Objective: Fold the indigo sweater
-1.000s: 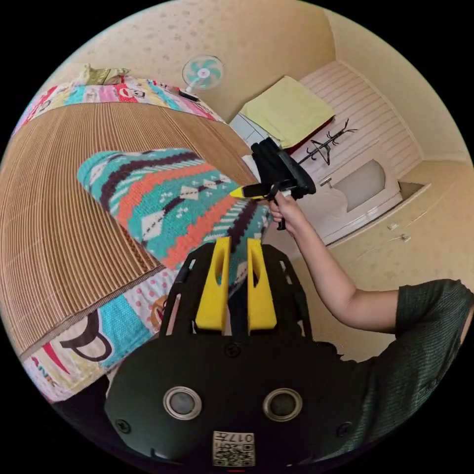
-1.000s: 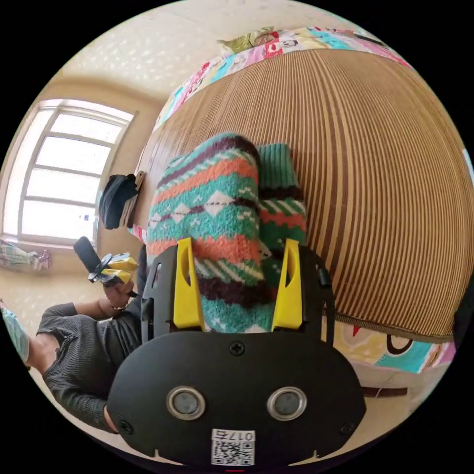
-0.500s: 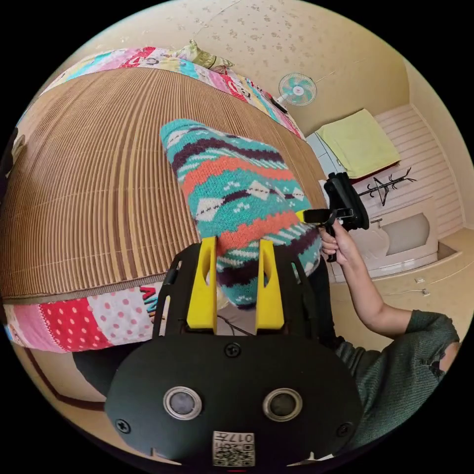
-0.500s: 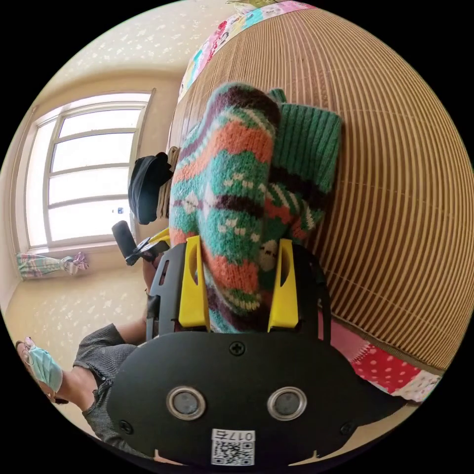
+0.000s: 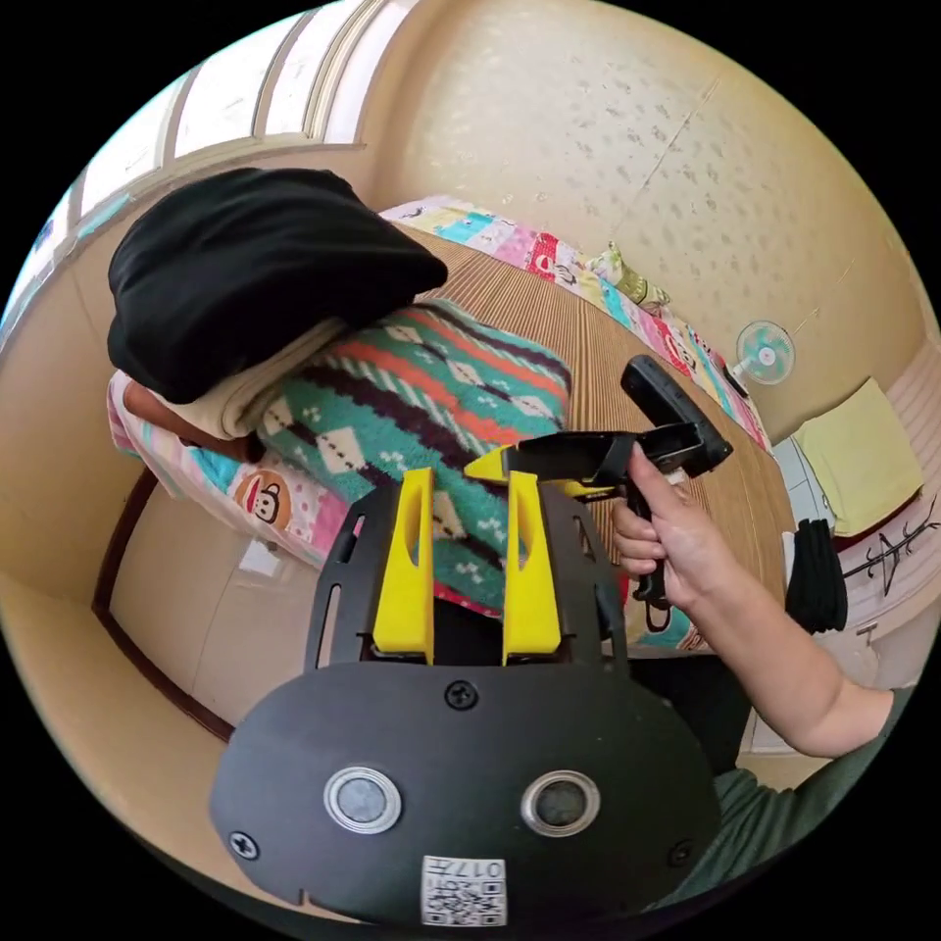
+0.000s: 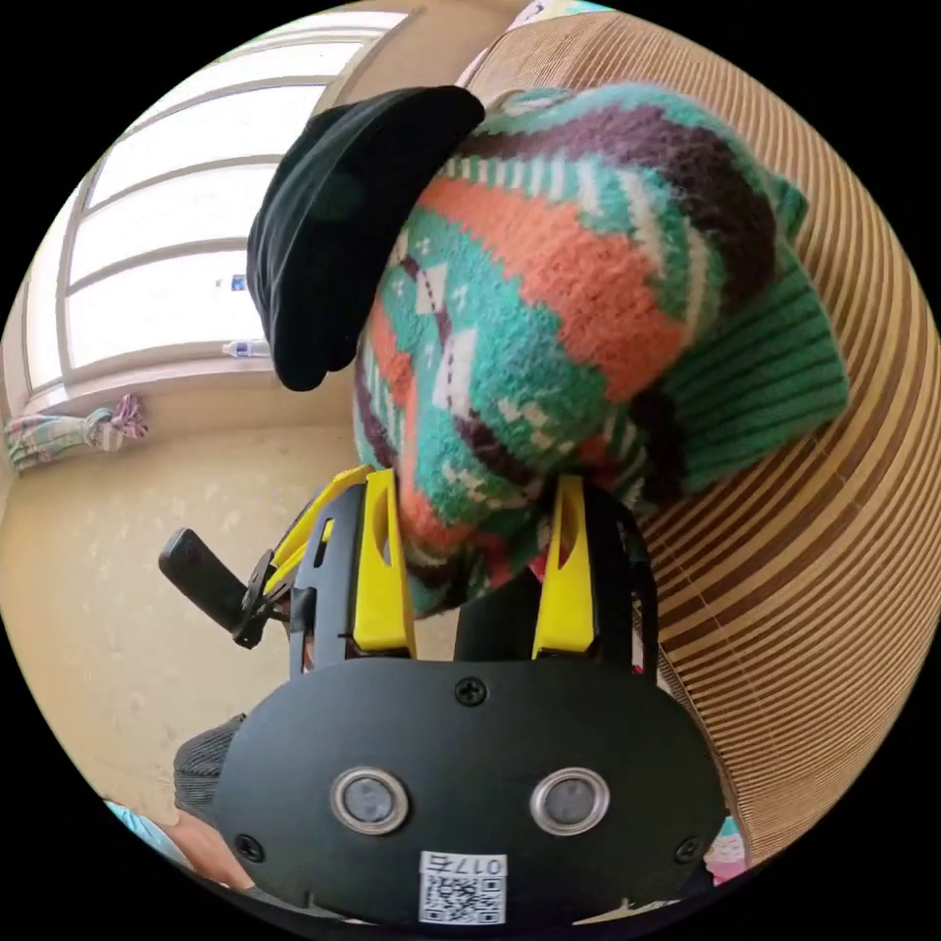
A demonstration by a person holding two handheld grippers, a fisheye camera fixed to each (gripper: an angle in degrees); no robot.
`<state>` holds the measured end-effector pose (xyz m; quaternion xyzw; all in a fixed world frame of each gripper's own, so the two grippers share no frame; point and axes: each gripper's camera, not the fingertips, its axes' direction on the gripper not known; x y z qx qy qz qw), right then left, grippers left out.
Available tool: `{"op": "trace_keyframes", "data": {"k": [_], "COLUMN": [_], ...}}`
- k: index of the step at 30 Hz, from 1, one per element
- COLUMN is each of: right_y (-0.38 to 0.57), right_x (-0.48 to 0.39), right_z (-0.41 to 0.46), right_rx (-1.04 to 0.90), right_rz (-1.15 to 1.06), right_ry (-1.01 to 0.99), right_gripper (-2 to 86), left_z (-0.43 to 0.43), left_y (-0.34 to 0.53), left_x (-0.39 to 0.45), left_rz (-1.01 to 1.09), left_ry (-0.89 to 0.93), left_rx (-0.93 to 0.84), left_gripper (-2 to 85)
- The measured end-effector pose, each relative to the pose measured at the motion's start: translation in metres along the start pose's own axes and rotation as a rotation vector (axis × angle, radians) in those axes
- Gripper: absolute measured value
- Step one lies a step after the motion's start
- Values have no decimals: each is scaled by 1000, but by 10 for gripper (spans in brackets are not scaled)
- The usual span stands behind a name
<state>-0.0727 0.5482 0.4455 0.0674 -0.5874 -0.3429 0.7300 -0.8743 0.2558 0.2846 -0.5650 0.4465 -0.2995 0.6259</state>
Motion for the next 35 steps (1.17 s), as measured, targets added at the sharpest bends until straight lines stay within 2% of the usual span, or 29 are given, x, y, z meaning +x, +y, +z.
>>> {"op": "trace_keyframes", "data": {"k": [1,3,5,6,8,9,13,16,19,24,27,30,33,35], "right_y": [-5,6,39,49,92,104,195,262,332,445,499,539,580,627], "right_x": [-6,-2,19,25,45,50,82,111,140,153,144,132,114,84], "right_z": [10,2,-17,-21,-43,-48,-94,-134,-169,-203,-217,-238,-271,-295], "right_rx": [-50,-9,97,112,171,180,231,361,545,865,1002,1099,1229,1455], "right_rz": [-13,-15,10,-4,-105,-124,-152,-55,29,101,143,250,506,630], "right_ry": [41,-4,-139,-187,-397,-425,-346,-210,-290,-385,-295,-84,192,355], "right_gripper": [191,178,134,116,31,29,14,9,7,9,14,25,49,63], "left_z": [1,0,10,16,22,28,50,59,54,31,17,-2,-25,-37], "left_y": [5,17,17,17,16,16,-3,-16,-17,24,41,49,52,52], "left_x": [-2,-12,-15,-10,9,17,39,35,25,17,9,3,4,7], "left_rz": [-3,-16,-35,-69,5,15,-4,-110,-145,-27,0,5,26,47], "left_ry": [-1,93,165,62,-73,-105,-187,-131,-68,-64,-88,-54,-1,46], "left_rx": [7,51,31,23,80,113,142,179,159,122,70,73,87,101], "left_gripper": [96,102,88,52,49,48,44,43,42,1,-7,-9,-9,-9]}}
